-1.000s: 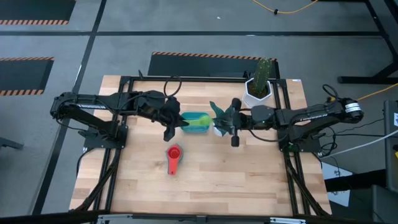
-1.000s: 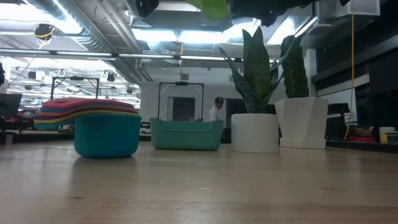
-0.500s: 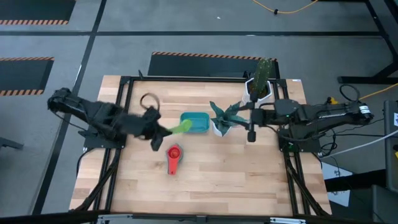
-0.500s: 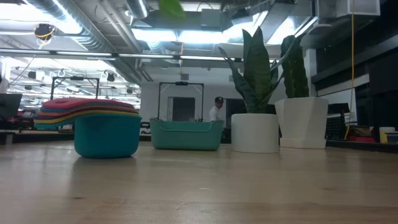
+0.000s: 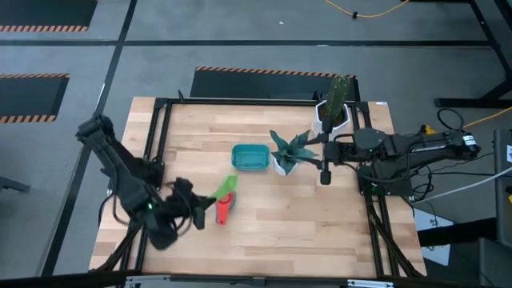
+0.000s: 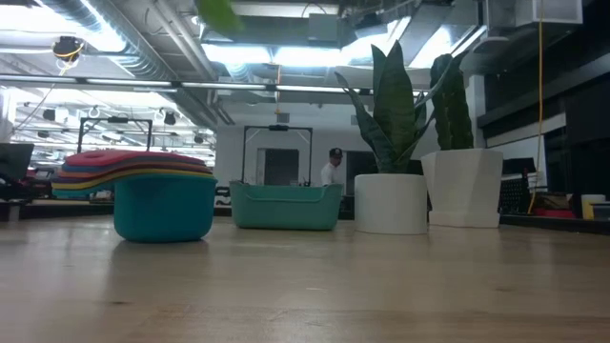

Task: Nest measuring cups in basket
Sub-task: Stack the green measuring cup on top of the red measuring cup

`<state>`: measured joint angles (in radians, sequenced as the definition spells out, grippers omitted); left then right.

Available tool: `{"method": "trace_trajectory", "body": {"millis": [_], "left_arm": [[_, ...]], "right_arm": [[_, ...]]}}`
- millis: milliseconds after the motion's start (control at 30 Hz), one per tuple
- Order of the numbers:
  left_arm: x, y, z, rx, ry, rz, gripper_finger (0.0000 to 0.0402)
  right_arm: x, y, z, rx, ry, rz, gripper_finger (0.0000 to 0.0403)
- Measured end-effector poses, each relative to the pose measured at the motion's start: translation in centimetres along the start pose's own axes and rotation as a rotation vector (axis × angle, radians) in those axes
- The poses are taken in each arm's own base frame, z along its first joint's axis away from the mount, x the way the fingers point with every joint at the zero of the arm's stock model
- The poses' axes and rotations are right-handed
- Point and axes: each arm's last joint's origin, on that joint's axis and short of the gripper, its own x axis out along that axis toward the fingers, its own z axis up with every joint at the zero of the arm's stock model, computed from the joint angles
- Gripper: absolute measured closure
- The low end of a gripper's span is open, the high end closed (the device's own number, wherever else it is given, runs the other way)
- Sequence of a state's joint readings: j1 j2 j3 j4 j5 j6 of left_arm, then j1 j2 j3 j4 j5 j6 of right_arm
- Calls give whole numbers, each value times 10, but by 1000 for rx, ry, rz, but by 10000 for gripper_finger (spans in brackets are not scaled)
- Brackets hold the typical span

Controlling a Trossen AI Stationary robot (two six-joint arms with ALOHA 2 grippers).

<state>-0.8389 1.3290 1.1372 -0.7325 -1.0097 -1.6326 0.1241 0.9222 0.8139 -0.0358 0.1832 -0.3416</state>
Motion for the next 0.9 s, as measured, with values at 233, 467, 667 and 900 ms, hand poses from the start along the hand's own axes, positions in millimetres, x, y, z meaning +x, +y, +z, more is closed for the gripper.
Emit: {"method": "trace_trajectory", "body": {"millis": [233,467,667,900], "left_arm": [[15,6,-57,-134,-25,43,401],[26,18,-92,-185,-37,94,401],[35,28,-106,-234,-59,149,401],[37,33,-106,-196,-45,199,401]], "right_arm": [[-2,9,3,1,-16,45,227],[-3,15,5,-3,-26,73,227],[-4,18,6,-6,-31,88,227],[-4,19,6,-7,-28,91,227]]}}
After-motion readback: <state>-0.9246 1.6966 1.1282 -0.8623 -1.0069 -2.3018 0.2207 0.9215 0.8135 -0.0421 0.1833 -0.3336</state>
